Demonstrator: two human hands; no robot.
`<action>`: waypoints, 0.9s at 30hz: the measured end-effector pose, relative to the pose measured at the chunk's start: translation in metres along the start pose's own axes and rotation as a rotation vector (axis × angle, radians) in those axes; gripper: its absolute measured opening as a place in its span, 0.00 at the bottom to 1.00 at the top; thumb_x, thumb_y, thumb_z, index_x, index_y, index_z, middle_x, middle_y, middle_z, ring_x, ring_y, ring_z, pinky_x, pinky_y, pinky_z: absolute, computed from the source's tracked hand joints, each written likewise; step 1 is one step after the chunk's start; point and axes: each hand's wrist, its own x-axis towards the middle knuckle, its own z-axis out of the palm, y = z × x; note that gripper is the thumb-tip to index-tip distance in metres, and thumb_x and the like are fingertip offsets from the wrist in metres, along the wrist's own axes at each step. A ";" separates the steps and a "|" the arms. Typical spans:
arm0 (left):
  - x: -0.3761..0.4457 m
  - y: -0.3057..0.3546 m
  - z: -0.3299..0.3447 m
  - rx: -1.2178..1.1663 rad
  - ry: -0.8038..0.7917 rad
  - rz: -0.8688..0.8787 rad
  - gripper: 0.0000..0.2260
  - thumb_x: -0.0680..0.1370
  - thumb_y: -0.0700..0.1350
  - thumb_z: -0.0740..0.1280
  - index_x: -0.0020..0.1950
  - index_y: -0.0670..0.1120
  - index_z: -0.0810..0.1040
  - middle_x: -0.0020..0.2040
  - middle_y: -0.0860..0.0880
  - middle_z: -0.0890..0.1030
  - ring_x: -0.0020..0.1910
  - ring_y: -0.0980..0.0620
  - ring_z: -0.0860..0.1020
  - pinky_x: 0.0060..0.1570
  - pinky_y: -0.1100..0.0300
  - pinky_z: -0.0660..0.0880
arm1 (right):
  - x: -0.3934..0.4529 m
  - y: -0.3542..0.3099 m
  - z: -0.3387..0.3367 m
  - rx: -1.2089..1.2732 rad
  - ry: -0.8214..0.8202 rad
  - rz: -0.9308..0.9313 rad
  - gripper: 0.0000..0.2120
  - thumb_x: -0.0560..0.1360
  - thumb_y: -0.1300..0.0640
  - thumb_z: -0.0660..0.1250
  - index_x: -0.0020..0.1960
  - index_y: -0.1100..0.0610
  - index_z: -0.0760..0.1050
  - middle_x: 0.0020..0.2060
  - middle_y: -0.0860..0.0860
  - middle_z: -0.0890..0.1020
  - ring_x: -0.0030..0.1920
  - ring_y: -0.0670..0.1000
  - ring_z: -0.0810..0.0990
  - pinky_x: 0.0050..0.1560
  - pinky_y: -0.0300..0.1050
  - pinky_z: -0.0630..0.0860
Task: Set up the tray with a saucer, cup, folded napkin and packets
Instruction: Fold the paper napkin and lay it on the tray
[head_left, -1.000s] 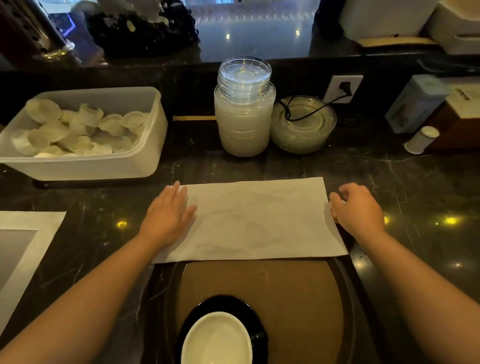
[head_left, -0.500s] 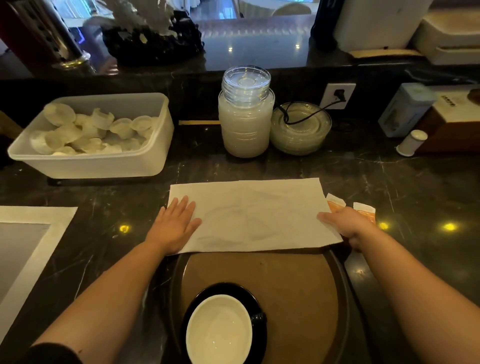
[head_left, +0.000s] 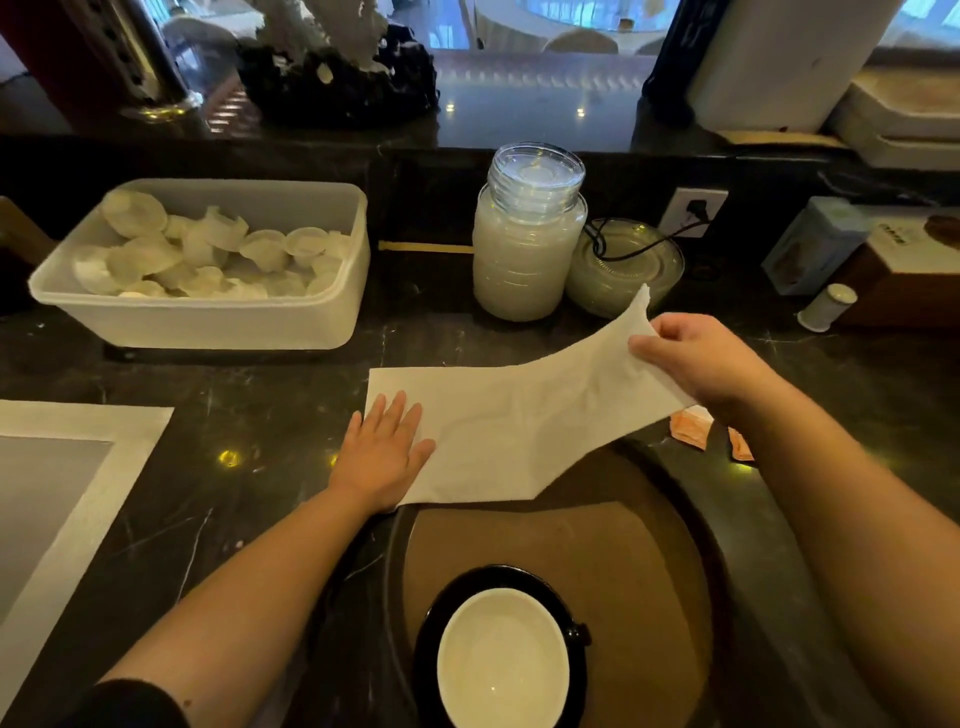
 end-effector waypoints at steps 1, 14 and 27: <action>0.000 0.000 0.000 -0.009 0.000 0.004 0.31 0.79 0.65 0.38 0.79 0.51 0.44 0.79 0.49 0.41 0.76 0.47 0.37 0.72 0.46 0.38 | -0.002 -0.014 0.007 -0.017 -0.001 -0.041 0.05 0.76 0.48 0.67 0.45 0.49 0.78 0.42 0.51 0.82 0.42 0.52 0.83 0.40 0.48 0.78; -0.050 -0.043 -0.005 -0.124 0.053 0.087 0.27 0.83 0.56 0.49 0.78 0.46 0.52 0.79 0.47 0.50 0.77 0.48 0.47 0.73 0.51 0.43 | 0.018 -0.091 0.175 -0.250 -0.075 -0.164 0.07 0.77 0.50 0.65 0.43 0.51 0.78 0.38 0.49 0.81 0.39 0.48 0.79 0.35 0.41 0.74; -0.068 -0.059 0.010 -0.146 0.157 0.150 0.26 0.83 0.55 0.48 0.78 0.43 0.55 0.78 0.45 0.56 0.77 0.47 0.50 0.71 0.54 0.39 | 0.019 -0.079 0.296 -0.652 -0.172 -0.236 0.14 0.79 0.49 0.61 0.58 0.56 0.77 0.52 0.54 0.82 0.49 0.54 0.80 0.47 0.45 0.74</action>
